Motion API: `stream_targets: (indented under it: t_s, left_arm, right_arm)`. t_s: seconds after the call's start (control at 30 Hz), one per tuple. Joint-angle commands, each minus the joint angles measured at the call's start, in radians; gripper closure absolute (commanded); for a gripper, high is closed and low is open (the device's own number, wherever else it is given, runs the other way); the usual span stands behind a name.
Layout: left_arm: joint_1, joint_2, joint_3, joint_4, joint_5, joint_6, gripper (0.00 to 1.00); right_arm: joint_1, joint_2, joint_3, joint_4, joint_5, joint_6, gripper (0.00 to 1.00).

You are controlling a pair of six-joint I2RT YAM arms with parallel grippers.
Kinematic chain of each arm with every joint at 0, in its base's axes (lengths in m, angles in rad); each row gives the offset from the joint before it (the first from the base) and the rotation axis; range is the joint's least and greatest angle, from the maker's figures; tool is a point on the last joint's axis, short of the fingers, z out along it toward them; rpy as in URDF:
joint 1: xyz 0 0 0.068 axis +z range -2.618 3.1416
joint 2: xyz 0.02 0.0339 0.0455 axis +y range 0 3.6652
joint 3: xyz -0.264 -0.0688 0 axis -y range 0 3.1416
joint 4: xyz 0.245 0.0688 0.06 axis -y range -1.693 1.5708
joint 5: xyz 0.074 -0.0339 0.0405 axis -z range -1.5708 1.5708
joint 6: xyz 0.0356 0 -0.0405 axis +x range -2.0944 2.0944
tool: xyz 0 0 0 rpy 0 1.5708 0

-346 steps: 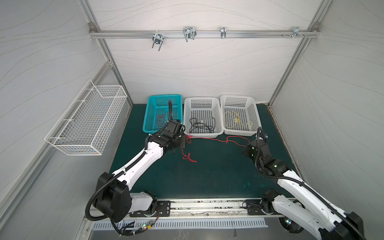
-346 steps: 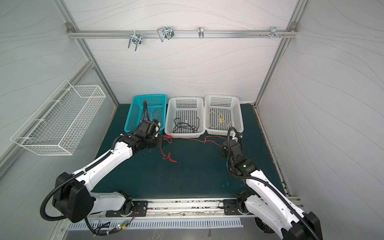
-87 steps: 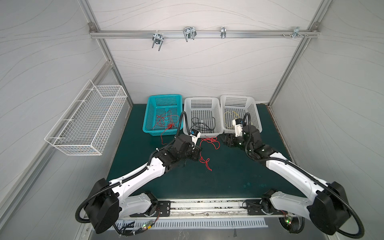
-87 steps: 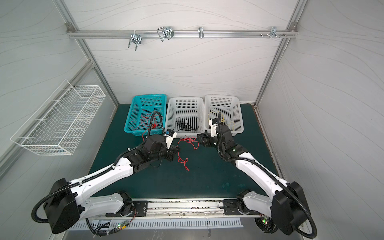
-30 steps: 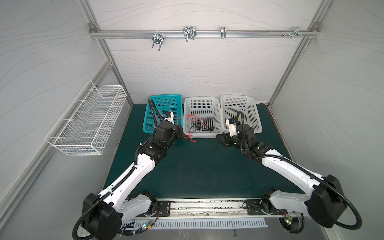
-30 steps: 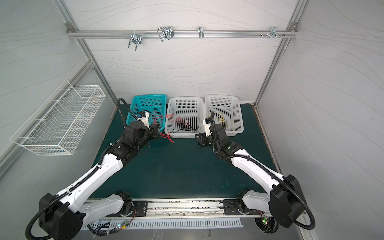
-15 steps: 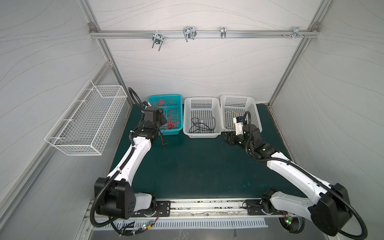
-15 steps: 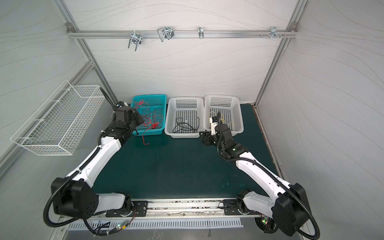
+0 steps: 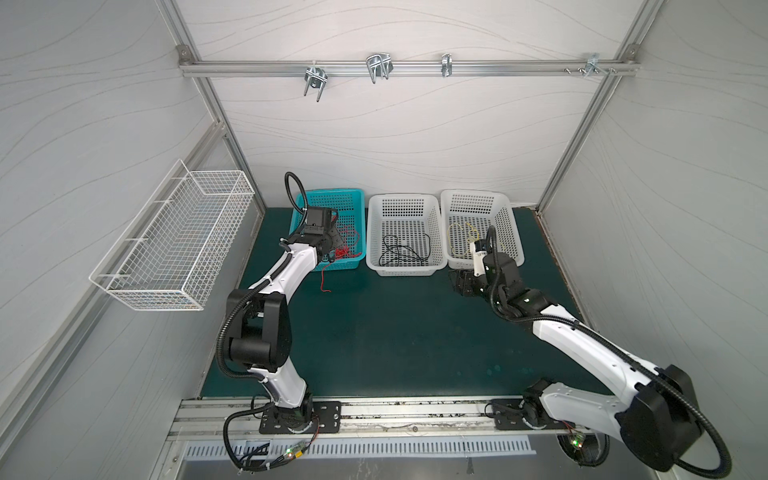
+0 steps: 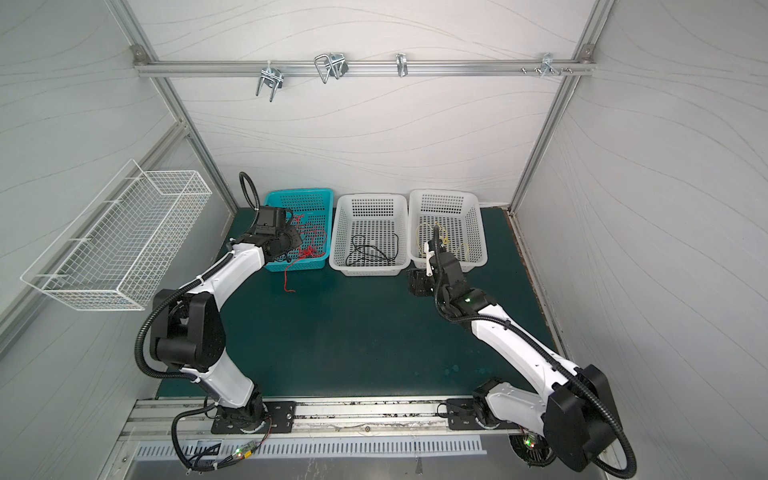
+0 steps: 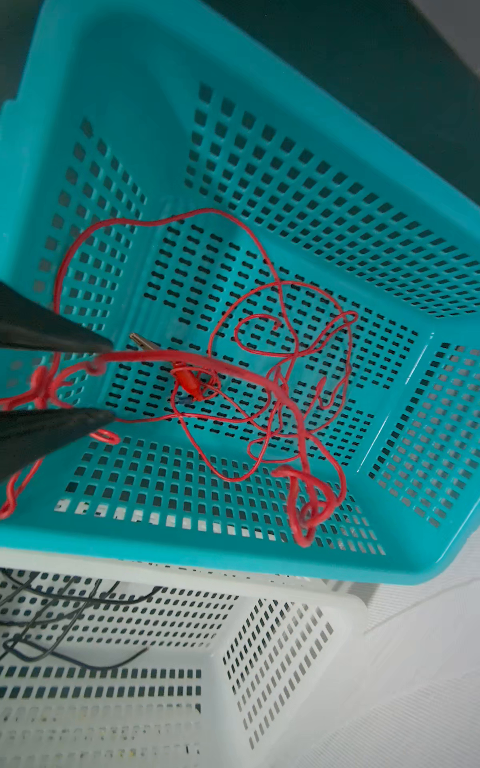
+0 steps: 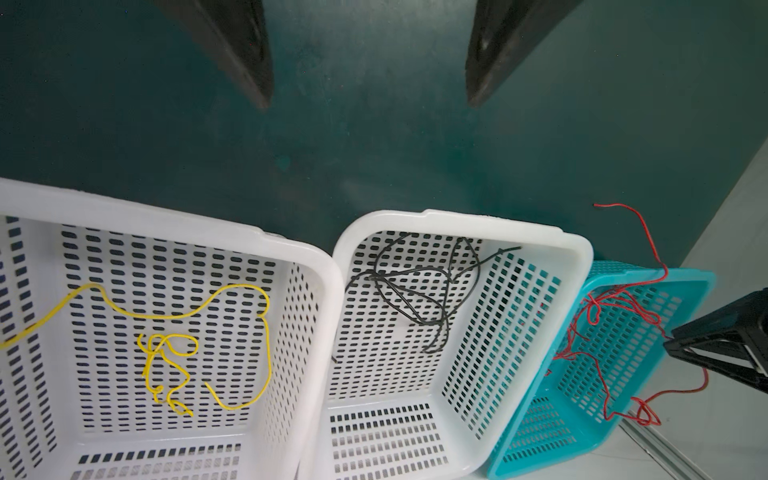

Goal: Untangle the cables

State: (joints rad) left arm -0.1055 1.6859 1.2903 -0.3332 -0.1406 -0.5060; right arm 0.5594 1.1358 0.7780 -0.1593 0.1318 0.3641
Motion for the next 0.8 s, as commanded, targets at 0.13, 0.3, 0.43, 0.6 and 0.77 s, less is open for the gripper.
stream_targets:
  t_s: [0.13,0.3,0.43,0.6,0.77]
  left_arm:
    - [0.001,-0.013,0.003,0.053,0.081,0.040,0.29]
    - [-0.005,-0.061,-0.017,0.069,0.122,0.084,0.00]
    - [-0.028,-0.106,-0.032,0.071,0.127,0.135,0.00]
    - [-0.091,-0.211,-0.108,0.122,0.134,0.205,0.00]
    - [-0.179,-0.354,-0.214,0.148,0.008,0.274,0.00]
  right_arm:
    - [-0.033,0.000,0.001,-0.044,0.043,-0.052,0.25]
    - [-0.066,-0.004,-0.012,-0.037,0.033,-0.057,0.18]
    - [-0.085,-0.007,-0.012,-0.040,0.024,-0.070,0.14]
    - [-0.105,-0.017,-0.005,-0.065,0.067,-0.089,0.08]
    - [-0.121,-0.030,-0.019,-0.060,0.097,-0.125,0.01]
